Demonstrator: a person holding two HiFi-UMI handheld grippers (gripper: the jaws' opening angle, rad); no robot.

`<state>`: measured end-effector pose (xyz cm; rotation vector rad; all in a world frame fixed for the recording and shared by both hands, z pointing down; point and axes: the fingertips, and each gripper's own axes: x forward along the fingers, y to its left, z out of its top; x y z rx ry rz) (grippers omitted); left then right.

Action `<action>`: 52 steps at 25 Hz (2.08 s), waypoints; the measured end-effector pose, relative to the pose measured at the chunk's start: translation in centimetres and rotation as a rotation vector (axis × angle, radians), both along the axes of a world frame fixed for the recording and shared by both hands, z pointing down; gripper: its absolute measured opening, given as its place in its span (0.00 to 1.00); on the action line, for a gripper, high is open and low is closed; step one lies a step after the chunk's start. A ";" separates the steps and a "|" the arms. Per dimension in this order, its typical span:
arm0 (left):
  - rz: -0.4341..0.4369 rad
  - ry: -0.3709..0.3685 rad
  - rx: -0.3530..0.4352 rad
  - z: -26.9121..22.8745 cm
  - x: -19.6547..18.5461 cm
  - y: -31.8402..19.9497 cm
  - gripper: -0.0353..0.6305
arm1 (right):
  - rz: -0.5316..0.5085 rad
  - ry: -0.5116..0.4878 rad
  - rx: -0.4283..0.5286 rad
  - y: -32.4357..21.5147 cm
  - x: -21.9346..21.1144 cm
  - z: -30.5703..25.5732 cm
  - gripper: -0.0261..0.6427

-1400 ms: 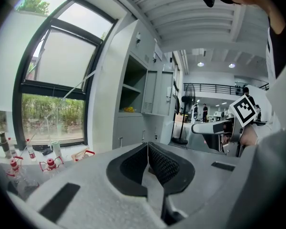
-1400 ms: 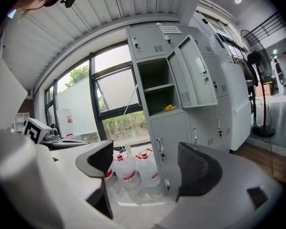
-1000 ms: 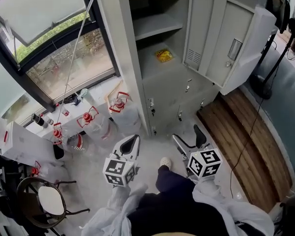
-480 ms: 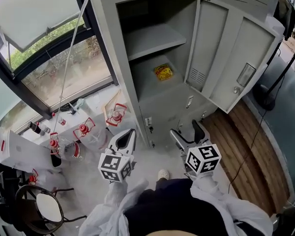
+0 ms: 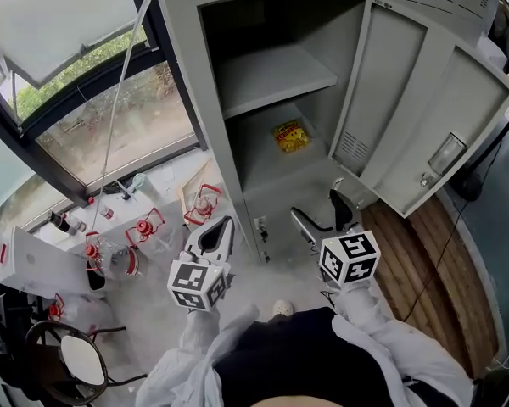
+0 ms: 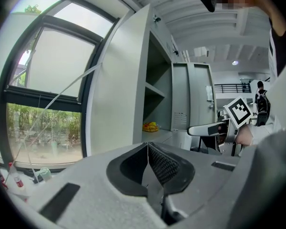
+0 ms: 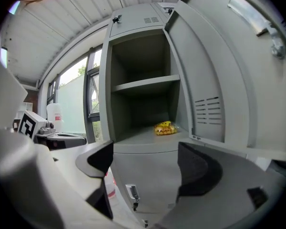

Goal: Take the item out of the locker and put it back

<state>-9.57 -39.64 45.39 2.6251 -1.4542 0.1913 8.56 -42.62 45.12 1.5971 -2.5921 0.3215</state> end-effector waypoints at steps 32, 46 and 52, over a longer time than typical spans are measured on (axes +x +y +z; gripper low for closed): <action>0.081 0.010 -0.004 -3.5 -4.2 -5.7 0.07 | 0.108 0.326 -0.162 -20.3 -4.3 -1.2 0.74; 0.098 0.042 -0.008 -3.1 -4.9 -6.2 0.07 | 0.149 0.342 -0.379 -22.4 -3.4 2.6 0.74; 0.099 0.046 -0.002 -3.0 -5.0 -6.2 0.07 | 0.103 0.365 -0.362 -22.4 -3.8 2.6 0.65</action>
